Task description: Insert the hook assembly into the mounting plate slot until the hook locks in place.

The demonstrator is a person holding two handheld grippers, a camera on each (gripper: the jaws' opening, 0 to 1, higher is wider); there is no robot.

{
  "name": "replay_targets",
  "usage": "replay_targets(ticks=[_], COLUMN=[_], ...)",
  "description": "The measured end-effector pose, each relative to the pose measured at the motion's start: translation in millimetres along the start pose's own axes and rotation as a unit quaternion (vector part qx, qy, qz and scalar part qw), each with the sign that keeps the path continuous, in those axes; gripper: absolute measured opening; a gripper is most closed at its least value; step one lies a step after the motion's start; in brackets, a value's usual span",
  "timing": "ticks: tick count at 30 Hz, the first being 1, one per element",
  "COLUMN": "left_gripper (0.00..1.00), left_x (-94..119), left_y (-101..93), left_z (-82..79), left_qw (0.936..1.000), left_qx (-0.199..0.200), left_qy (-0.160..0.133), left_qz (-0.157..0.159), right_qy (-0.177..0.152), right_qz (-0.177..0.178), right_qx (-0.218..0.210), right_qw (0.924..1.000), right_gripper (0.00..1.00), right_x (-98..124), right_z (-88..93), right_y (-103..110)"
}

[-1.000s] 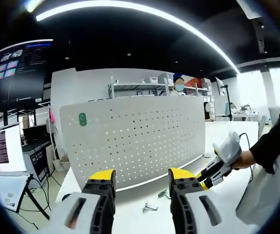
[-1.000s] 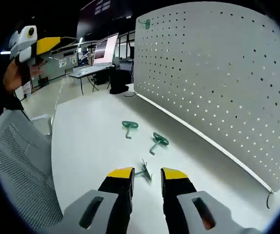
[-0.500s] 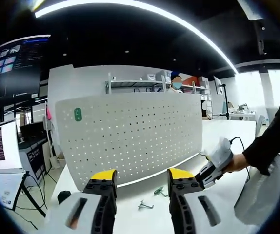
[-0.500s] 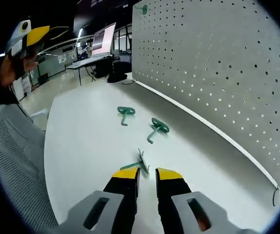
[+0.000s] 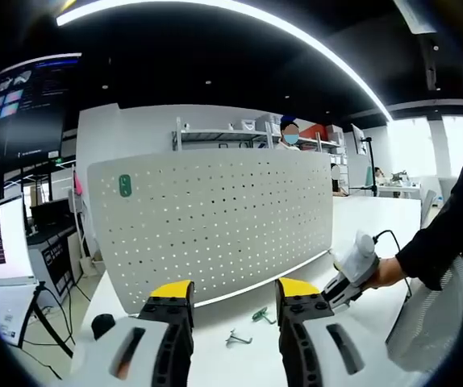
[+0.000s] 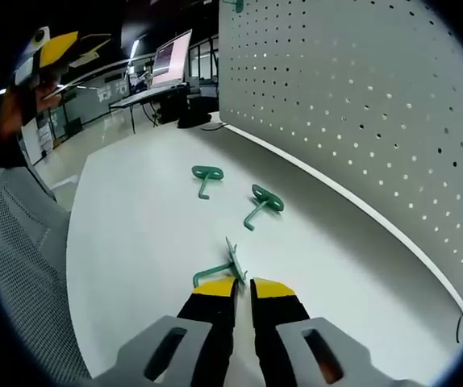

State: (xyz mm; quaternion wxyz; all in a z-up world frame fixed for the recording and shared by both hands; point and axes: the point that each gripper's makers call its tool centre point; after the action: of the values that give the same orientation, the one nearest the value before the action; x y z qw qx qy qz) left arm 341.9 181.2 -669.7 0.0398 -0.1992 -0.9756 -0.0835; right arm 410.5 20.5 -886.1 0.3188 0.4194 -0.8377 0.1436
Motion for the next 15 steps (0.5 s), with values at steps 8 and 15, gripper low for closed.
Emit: replay_targets(ticks=[8, 15], left_gripper=[0.41, 0.41], left_x=[-0.5, 0.3], left_y=[-1.5, -1.9], left_z=[2.4, 2.9], left_qw=[1.0000, 1.0000], left_qx=[0.001, 0.004], left_qy=[0.004, 0.003], left_qz=[0.003, 0.004], right_qy=[-0.002, 0.000], right_qz=[0.001, 0.009], right_qx=[0.017, 0.024], right_qw=[0.9999, 0.9997], right_gripper=[0.01, 0.01], right_x=[-1.5, 4.6], right_z=[-1.0, -2.5], right_y=[1.7, 0.0])
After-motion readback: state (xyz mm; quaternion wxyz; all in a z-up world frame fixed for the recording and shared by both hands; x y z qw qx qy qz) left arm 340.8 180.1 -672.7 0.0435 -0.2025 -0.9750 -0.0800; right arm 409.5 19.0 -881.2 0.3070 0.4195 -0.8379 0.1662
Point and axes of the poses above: the point that each gripper's makers call its tool centre point, and the gripper's own axes: x roughly backward along the fingers, y roughly to its left, z roughly out of its underside, and after that the axes turned 4 degrees about -x, right-handed
